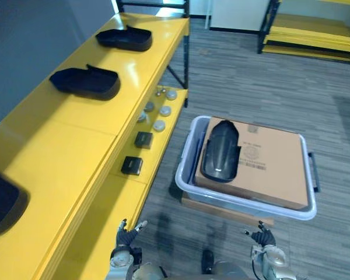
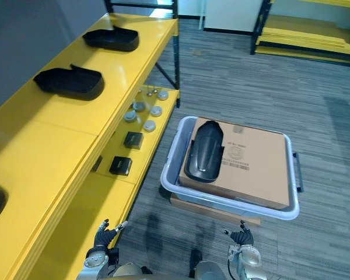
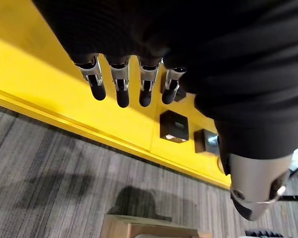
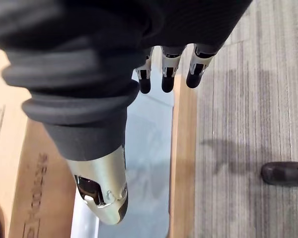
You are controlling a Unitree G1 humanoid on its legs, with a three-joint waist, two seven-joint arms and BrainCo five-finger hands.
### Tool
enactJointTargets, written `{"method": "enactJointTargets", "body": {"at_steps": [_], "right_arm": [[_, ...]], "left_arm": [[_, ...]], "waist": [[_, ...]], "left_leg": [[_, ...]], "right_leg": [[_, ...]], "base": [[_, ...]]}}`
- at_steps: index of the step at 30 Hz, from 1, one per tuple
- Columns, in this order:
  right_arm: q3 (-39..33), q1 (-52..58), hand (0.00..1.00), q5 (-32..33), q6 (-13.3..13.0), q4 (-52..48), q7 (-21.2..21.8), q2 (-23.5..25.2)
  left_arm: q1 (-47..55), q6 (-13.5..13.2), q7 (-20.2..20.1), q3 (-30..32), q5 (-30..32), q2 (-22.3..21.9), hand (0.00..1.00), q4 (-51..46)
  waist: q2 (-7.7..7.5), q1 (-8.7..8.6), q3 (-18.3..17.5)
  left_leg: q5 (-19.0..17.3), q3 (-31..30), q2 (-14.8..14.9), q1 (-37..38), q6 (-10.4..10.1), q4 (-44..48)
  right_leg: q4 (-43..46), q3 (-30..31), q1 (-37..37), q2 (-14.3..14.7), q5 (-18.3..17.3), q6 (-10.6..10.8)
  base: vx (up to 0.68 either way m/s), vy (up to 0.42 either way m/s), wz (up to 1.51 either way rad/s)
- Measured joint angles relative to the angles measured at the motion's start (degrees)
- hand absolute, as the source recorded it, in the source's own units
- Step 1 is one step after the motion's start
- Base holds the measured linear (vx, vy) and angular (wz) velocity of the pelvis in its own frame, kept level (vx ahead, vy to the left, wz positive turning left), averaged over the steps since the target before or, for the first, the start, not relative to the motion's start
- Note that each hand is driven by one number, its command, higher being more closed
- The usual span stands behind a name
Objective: Walk over and take plastic housings, then place them on the shelf
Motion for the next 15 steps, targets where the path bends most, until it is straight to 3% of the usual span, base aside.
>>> {"method": "enactJointTargets", "body": {"at_steps": [1,3,4,5,6,7,10,15], "right_arm": [[-0.54,-0.34,0.00,0.52,-0.06,-0.03,-0.12,-0.32],[-0.70,-0.62,0.00,0.71,-0.40,-0.06,-0.43,-0.35],[-0.84,-0.46,0.00,1.12,-0.43,-0.12,-1.08,-0.68],[-0.94,-0.42,0.00,1.23,-0.38,0.00,-1.14,-0.49],[-0.99,0.10,0.00,1.37,-0.37,-0.49,-1.23,0.40],[-1.04,0.80,0.00,1.85,-0.39,-1.23,-1.23,1.65],[-2.70,1.58,0.00,2.28,-0.38,-3.51,-1.30,2.76],[-6.88,2.23,0.00,2.56,-0.49,-7.86,-2.69,2.62]], "left_arm": [[-0.09,0.00,-0.01,-0.71,-0.12,-0.01,0.00,-0.02],[-0.22,0.01,0.01,-0.75,-0.51,-0.06,0.00,-0.02],[-0.16,0.01,0.01,-0.83,-0.77,-0.08,0.00,-0.01],[-0.33,0.05,0.01,-0.79,-0.90,0.12,0.00,0.25],[-0.35,0.10,0.08,-0.68,-0.99,0.56,0.00,0.20],[-0.53,0.09,0.11,-0.68,-1.08,1.35,0.00,0.13],[-1.00,0.09,0.08,-0.65,-1.08,2.15,0.00,-0.06],[-0.42,0.09,0.09,-0.52,-1.08,3.06,0.00,-0.93]], "waist": [[-0.02,0.01,0.02],[0.35,0.14,0.17],[1.65,0.17,0.15],[1.79,0.23,0.38],[1.77,0.18,0.09],[0.72,-0.13,0.12],[-0.75,-0.02,-0.08],[-0.94,-0.14,-0.55]], "left_leg": [[0.02,-5.42,-3.12,-0.42,-0.11,-2.91],[0.40,-10.61,-6.05,-1.53,-0.61,-7.20],[2.16,-12.34,-5.84,-1.45,-1.59,-10.32],[2.77,-11.46,-5.74,-1.22,1.11,-9.59],[2.52,-10.27,-6.11,-0.48,1.41,-9.78],[1.83,-8.85,-6.92,-0.15,2.33,-9.99],[1.58,-6.16,-8.37,1.13,3.01,-11.32],[1.98,-4.62,-10.13,3.33,3.67,-13.21]], "right_leg": [[-0.73,1.96,0.13,-0.74,0.57,0.40],[-1.38,4.57,0.12,-1.40,1.29,1.40],[-1.34,5.96,0.17,-0.53,1.36,2.11],[-1.23,6.90,0.39,-0.45,1.22,2.68],[-1.50,7.86,0.51,-0.92,1.41,3.32],[-2.37,8.36,1.11,-1.96,1.73,4.08],[-3.69,10.83,1.13,-3.13,2.42,5.26],[-6.07,10.91,2.36,-4.61,3.16,6.20]], "base": [[0.03,0.126,-0.75],[0.02,0.195,-0.78],[0.02,0.225,-0.81],[0.02,0.194,-0.71],[0.05,0.223,-0.46],[0.06,0.217,-0.40],[0.07,0.191,-0.40],[0.10,0.097,-0.21]]}}
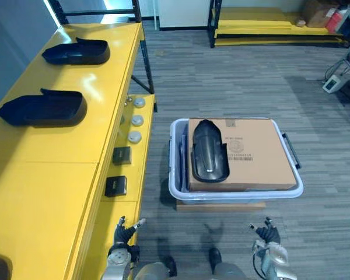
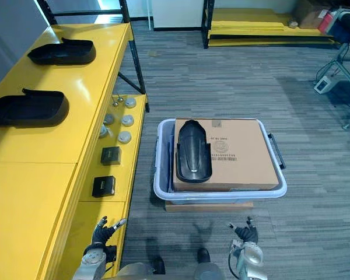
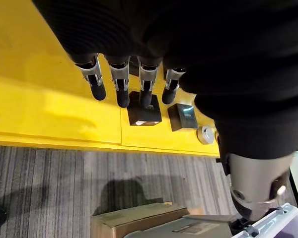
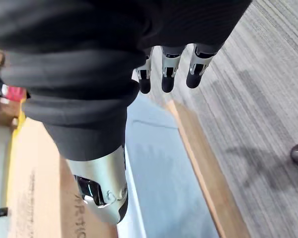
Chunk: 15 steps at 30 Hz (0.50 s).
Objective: Walk over and take plastic housings, then place them on the shelf
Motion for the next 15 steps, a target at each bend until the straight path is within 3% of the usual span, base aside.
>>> {"method": "enactJointTargets", "body": {"at_steps": [6,10,15], "right_arm": [[-8.55,0.81,0.00,0.44,-0.36,-6.69,-2.90,-0.05],[-13.38,3.06,0.00,0.86,-0.67,-18.11,-6.10,-0.28],[-13.68,2.59,0.00,-0.73,-1.59,-29.37,-8.48,-1.65]], "left_arm": [[2.20,0.01,-0.08,0.63,0.03,-0.21,0.00,-0.44],[4.38,0.01,-0.19,2.41,0.04,-0.82,0.00,-1.52],[5.74,-0.02,-0.17,4.49,0.06,-0.85,0.00,-1.48]], "waist": [[0.37,0.06,-0.96],[0.18,-0.09,-2.46],[-0.79,-0.08,-3.35]], "left_leg": [[0.14,-0.40,0.02,2.73,0.23,-1.86],[0.33,-0.55,-0.02,3.81,0.49,-3.49],[0.63,-1.24,-0.43,3.75,0.94,-3.61]], "right_leg": [[-0.60,-0.26,1.68,0.28,0.24,0.13],[-0.87,-1.69,2.16,0.01,0.26,0.10],[-1.42,-2.78,2.63,-0.33,0.29,0.06]], "base": [[0.08,0.006,-0.10],[0.03,0.007,0.02],[-0.02,-0.012,0.07]]}}
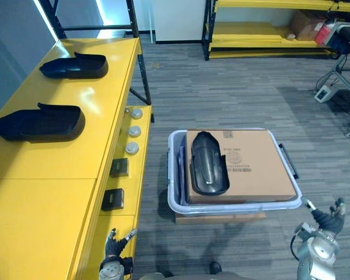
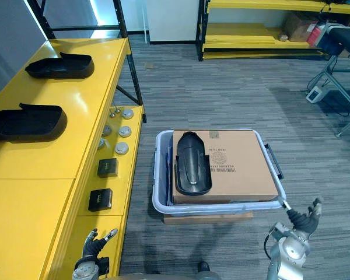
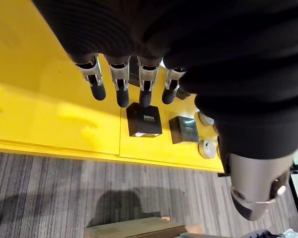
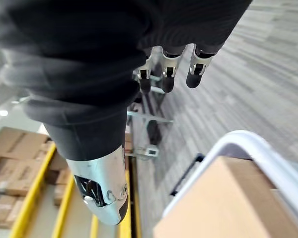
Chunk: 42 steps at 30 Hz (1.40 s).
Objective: Walk over and take plastic housings, then place them on the shelf
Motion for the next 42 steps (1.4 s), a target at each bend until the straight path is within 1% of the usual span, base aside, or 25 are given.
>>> {"method": "enactJointTargets", "body": {"at_steps": [3,7,8,10,11,12,13,14,16,17,19,20,21,24,26,28,29,31,32,33,35,36,39,40,42], "right_arm": [[1.06,-1.50,0.00,-2.74,-0.15,-3.93,0.01,-1.30],[9.03,-5.23,0.00,-7.91,-0.21,-6.42,0.78,-2.99],[11.42,-6.51,0.00,-9.39,-0.22,-6.73,1.51,-3.06],[13.51,-7.88,0.00,-11.38,-0.13,-6.72,2.01,-3.06],[14.26,-8.37,0.00,-13.59,0.14,-6.40,2.67,-3.05],[14.29,-8.44,0.00,-13.79,0.16,-6.31,2.71,-3.05],[15.35,-9.48,0.00,-16.06,0.61,-5.21,2.68,-3.33],[17.09,-11.88,0.00,-18.42,1.18,-2.60,2.64,-3.60],[18.50,-14.68,0.00,-20.49,2.75,1.00,2.30,-3.65],[18.95,-16.74,0.00,-21.88,3.66,3.98,2.00,-3.63],[19.09,-21.08,0.00,-23.63,5.89,9.19,0.35,-3.63],[19.01,-22.28,0.00,-24.15,6.51,10.52,-0.21,-3.63],[18.57,-24.53,0.00,-24.43,7.43,12.90,-1.39,-3.64],[17.52,-30.32,0.00,-24.61,9.44,18.33,-3.88,-3.62],[16.24,-34.20,0.00,-24.55,10.28,22.18,-5.11,-4.03],[15.10,-38.55,0.00,-24.37,11.33,26.73,-6.19,-5.17],[14.99,-39.62,0.00,-24.30,11.37,27.94,-6.33,-5.40],[14.51,-44.23,0.00,-23.56,11.55,33.75,-6.92,-6.60],[13.96,-45.32,0.00,-23.19,11.58,35.23,-7.10,-6.79],[12.89,-47.37,1.00,-22.68,11.78,38.12,-7.33,-7.57],[12.54,-49.26,1.00,-22.10,11.66,39.57,-8.06,-8.39],[12.54,-50.31,1.00,-22.09,11.62,40.34,-8.22,-8.86],[11.71,-52.86,1.00,-21.96,11.71,43.85,-8.55,-11.79],[11.65,-53.49,1.00,-21.86,11.80,44.66,-8.55,-12.53],[11.68,-54.54,1.00,-21.54,11.64,45.89,-8.56,-13.56]], "left_arm": [[0.78,-0.03,0.01,0.18,0.00,0.01,0.00,0.16],[1.97,-0.05,-0.02,0.36,0.03,0.07,0.00,0.56],[2.17,-0.06,-0.02,0.40,0.04,0.11,0.00,0.85],[2.04,-0.09,-0.03,0.36,0.04,0.09,0.00,1.38],[2.09,-0.09,-0.04,0.35,0.06,0.09,0.00,1.58],[2.09,-0.09,-0.04,0.35,0.06,0.09,0.00,1.60],[2.31,-0.10,-0.01,0.36,0.14,0.09,0.00,1.84],[2.88,-0.10,-0.01,0.33,0.15,0.10,0.00,1.88],[2.94,-0.09,0.00,0.18,0.15,0.09,0.00,2.45],[2.88,-0.11,0.02,-0.08,0.15,0.04,0.00,2.43],[2.29,-0.19,0.13,-0.21,0.14,0.02,0.00,2.42],[2.04,-0.19,0.18,-0.21,0.14,0.02,0.00,2.40],[1.30,-0.20,0.27,-0.23,0.13,0.02,0.00,2.35],[0.02,-0.40,1.31,-0.60,-0.04,0.02,0.00,2.15],[-0.26,-0.50,1.71,-1.19,-0.19,-0.06,0.00,1.77],[-0.32,-1.04,2.75,-2.23,-0.60,-0.06,0.00,1.48],[-0.32,-1.14,2.95,-2.30,-0.66,-0.06,0.00,1.42],[-1.06,-1.67,3.63,-2.40,-1.12,0.04,0.00,1.31],[-1.23,-1.74,3.97,-2.44,-1.15,0.05,0.00,1.32],[-1.79,-1.75,4.15,-2.54,-1.16,0.07,0.00,1.35],[-2.03,-2.18,4.33,-2.82,-2.08,0.09,0.00,1.40],[-2.05,-2.18,4.53,-2.83,-2.35,0.09,0.00,1.46],[-2.79,-2.23,5.34,-3.52,-2.48,0.20,0.00,2.03],[-3.27,-2.20,5.38,-4.23,-3.06,0.70,0.00,2.62],[-4.17,-2.20,5.40,-4.75,-3.48,1.00,0.00,3.07]], "waist": [[-0.24,0.05,-0.19],[-0.40,0.31,-0.23],[-0.52,0.46,-0.25],[-0.53,0.82,-0.23],[-0.58,1.20,-0.21],[-0.58,1.28,-0.21],[-0.67,1.84,-0.17],[-0.81,1.79,-0.07],[-0.91,1.85,0.00],[-0.90,2.20,0.05],[-0.89,2.35,0.90],[-0.85,2.55,1.31],[-0.79,3.43,2.79],[-0.62,4.60,5.60],[-0.27,4.85,7.24],[0.52,5.07,8.89],[0.64,5.07,9.37],[0.84,5.08,11.85],[0.85,5.12,12.12],[0.96,5.28,13.04],[1.04,5.51,14.35],[1.07,5.77,14.67],[1.18,6.42,15.07],[1.16,6.45,15.08],[1.10,6.41,15.32]], "left_leg": [[0.84,-1.40,-0.51,-0.07,0.66,-1.23],[2.21,-2.64,-0.88,-0.51,0.85,-2.97],[2.73,-3.10,-1.20,-0.60,0.82,-3.72],[3.41,-3.96,-1.40,-1.44,0.97,-4.07],[4.22,-4.73,-1.51,-1.61,0.82,-4.86],[4.26,-4.79,-1.52,-1.60,0.82,-4.95],[4.86,-5.39,-1.59,-1.73,0.88,-5.70],[5.45,-5.95,-1.68,-2.25,0.81,-6.01],[5.96,-6.25,-1.76,-2.52,0.82,-6.57],[6.45,-6.74,-1.93,-3.08,0.96,-6.98],[7.23,-7.76,-2.30,-4.72,1.06,-6.99],[7.45,-7.99,-2.35,-5.21,1.14,-6.96],[7.75,-8.17,-2.43,-5.78,1.27,-6.92],[8.48,-9.09,-2.76,-8.89,1.52,-5.96],[8.49,-9.80,-3.14,-10.72,1.54,-4.73],[8.85,-10.68,-3.66,-12.42,2.07,-4.38],[8.88,-10.81,-3.74,-12.85,2.11,-4.22],[8.94,-11.12,-3.97,-14.24,2.20,-3.34],[9.05,-11.14,-4.02,-14.85,2.37,-3.26],[9.22,-11.21,-4.22,-15.59,2.52,-3.14],[9.35,-11.19,-4.45,-16.30,2.59,-3.09],[9.38,-11.14,-4.41,-16.48,2.61,-3.09],[9.39,-10.98,-4.55,-16.72,2.61,-3.11],[9.62,-10.99,-4.56,-16.96,2.86,-3.35],[10.53,-11.06,-4.54,-16.99,2.52,-4.63]], "right_leg": [[-0.17,-1.21,0.01,-0.03,0.04,-0.06],[-1.74,-2.17,-0.16,-0.10,1.40,-0.32],[-1.95,-2.41,-0.45,-0.26,1.40,-0.31],[-1.95,-3.18,-1.14,-0.39,1.54,-0.21],[-1.94,-3.86,-1.37,-0.45,1.72,-0.33],[-1.95,-3.90,-1.39,-0.45,1.73,-0.33],[-1.95,-4.34,-1.99,-0.44,1.93,-0.41],[-1.97,-5.00,-2.08,-0.52,2.13,-0.45],[-2.15,-5.17,-2.49,-0.52,2.42,-0.53],[-2.19,-5.49,-3.08,-0.59,2.59,-0.47],[-2.83,-6.56,-3.80,-0.93,3.30,-0.34],[-2.85,-6.69,-4.18,-0.97,3.49,-0.34],[-2.87,-6.79,-4.62,-1.04,3.85,-0.45],[-2.85,-8.05,-6.72,-1.41,4.54,-0.44],[-2.80,-8.56,-7.66,-1.72,4.74,-0.27],[-2.75,-9.66,-8.69,-2.20,5.04,-0.10],[-2.70,-9.75,-8.97,-2.28,5.16,-0.14],[-2.68,-9.94,-9.84,-2.48,5.82,-0.32],[-2.69,-9.94,-10.35,-2.52,6.01,-0.32],[-2.68,-9.96,-11.03,-2.74,6.21,-0.21],[-2.67,-9.97,-11.72,-2.98,6.64,-0.29],[-2.67,-9.95,-12.04,-2.88,7.09,-0.75],[-2.67,-10.02,-12.29,-2.96,7.45,-1.24],[-2.64,-10.07,-12.60,-2.95,7.54,-1.37],[-2.68,-10.25,-13.19,-2.92,7.80,-1.74]], "base": [[-0.07,-0.042,0.21],[-0.10,-0.033,0.10],[-0.11,-0.042,0.07],[-0.12,-0.052,0.20],[-0.12,-0.055,0.25],[-0.09,-0.041,0.22],[-0.08,-0.032,0.17],[-0.06,-0.025,0.18],[-0.07,-0.025,0.12],[-0.08,-0.025,0.20],[-0.07,-0.011,0.25],[-0.07,0.004,0.16],[-0.08,0.009,0.14],[-0.07,0.013,0.22],[-0.06,0.030,0.26],[-0.04,0.045,0.24],[-0.03,0.058,0.15],[-0.04,0.051,0.09],[-0.04,0.047,0.07],[-0.03,0.046,0.05],[-0.02,0.050,0.00],[-0.01,0.046,-0.08],[0.00,0.042,-0.03],[0.00,0.000,0.00],[0.01,0.009,0.02]]}}
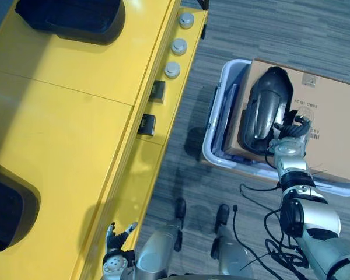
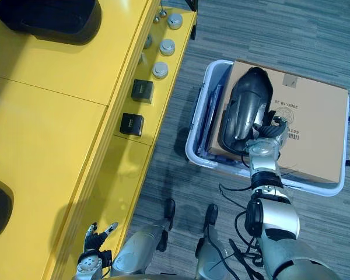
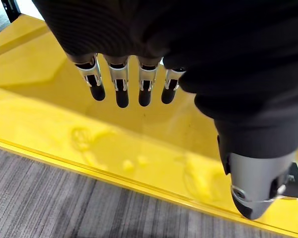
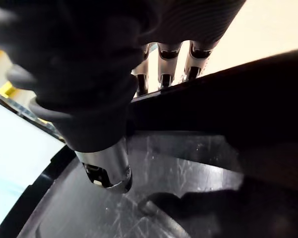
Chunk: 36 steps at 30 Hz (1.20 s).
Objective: Walk over and take plastic housings, then place them on the shelf
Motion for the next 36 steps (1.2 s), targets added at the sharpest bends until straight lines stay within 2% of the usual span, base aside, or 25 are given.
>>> {"method": "enactJointTargets", "body": {"at_steps": [8,14,16,18,22,24,30,33,34,36], "right_arm": [[2.37,-0.42,1.00,2.53,-0.13,0.81,1.29,1.29],[4.15,7.55,1.00,2.41,-0.10,-13.61,1.21,3.62],[4.13,12.22,1.00,2.24,-0.13,-20.23,1.10,5.37],[3.83,15.08,1.00,1.88,-0.17,-24.65,0.80,6.13],[3.28,21.63,1.00,0.36,-0.16,-32.81,-0.80,6.57],[2.79,23.97,1.00,-0.58,-0.17,-36.49,-1.37,8.23],[3.51,28.47,1.00,-3.13,-0.36,-45.48,-1.54,10.99],[4.97,30.42,1.00,-5.18,-0.54,-50.49,-1.44,12.68],[5.74,31.55,1.00,-5.85,-0.59,-52.81,-1.46,13.77],[7.86,34.08,1.00,-7.66,-1.19,-57.36,-1.33,14.79]], "left_arm": [[-0.67,-0.05,0.07,-0.36,-1.07,0.31,0.00,-0.02],[-0.62,0.01,0.00,-0.37,-1.06,0.26,0.00,-0.34],[-0.26,0.01,-0.19,-0.39,-1.02,0.24,0.00,-0.91],[-0.24,0.04,-0.35,-0.48,-0.99,0.14,0.00,-1.51],[0.21,0.21,-1.35,-0.73,-0.74,-1.01,0.00,-5.07],[1.01,0.60,-1.61,-2.55,-0.72,-0.97,0.00,-8.85],[1.46,0.06,-2.60,-6.69,0.10,-1.37,0.00,-22.81],[1.93,-0.06,-2.73,-8.32,0.09,-1.64,0.00,-30.74],[2.51,-0.16,-2.62,-8.79,0.08,-1.69,0.00,-34.44],[1.94,-0.58,-2.42,-9.37,0.07,-2.13,0.00,-40.65]], "waist": [[-0.32,-0.12,0.25],[-0.39,-0.59,0.24],[-0.51,-1.58,0.15],[-0.73,-1.73,0.03],[-1.30,-2.30,-1.65],[-1.64,-3.26,-3.54],[-2.56,-3.71,-6.91],[-2.43,-3.76,-7.98],[-2.37,-4.62,-8.90],[-2.46,-4.89,-10.43]], "left_leg": [[0.72,0.65,0.53,1.26,-0.66,-1.56],[0.79,0.90,0.55,2.68,-0.72,-2.35],[0.78,0.66,0.57,4.17,-0.72,-2.69],[0.78,0.80,0.53,4.84,-0.72,-2.90],[0.79,0.73,0.36,5.13,-0.72,-3.00],[0.80,0.77,0.43,5.27,-0.71,-3.00],[0.73,1.24,0.51,7.19,-0.73,-3.23],[0.51,1.68,0.75,8.42,-1.07,-4.32],[0.72,1.67,0.96,8.87,-1.31,-5.28],[0.73,1.67,1.24,9.16,-1.33,-5.34]], "right_leg": [[-0.04,0.41,0.06,0.53,0.01,-0.02],[-0.05,0.57,0.98,0.55,0.01,-0.01],[-0.08,0.44,2.46,0.55,0.01,-0.01],[-0.07,0.44,2.90,0.51,0.01,-0.01],[-0.13,0.39,3.17,0.34,0.00,0.01],[-0.17,0.51,3.31,0.33,-0.01,0.02],[-0.32,1.41,4.91,0.30,-0.79,0.83],[-0.13,1.91,5.26,0.53,-1.82,1.10],[-0.11,1.90,5.26,0.77,-1.95,0.90],[-0.15,1.85,5.41,1.08,-2.05,0.78]], "base": [[0.02,-0.017,-0.06],[0.01,-0.007,-0.04],[0.05,0.004,0.06],[0.04,0.012,-0.01],[0.01,-0.001,0.01],[0.03,-0.007,-0.04],[-0.01,-0.017,-0.06],[-0.05,-0.043,-0.11],[-0.03,-0.049,-0.05],[0.01,-0.044,-0.06]]}}
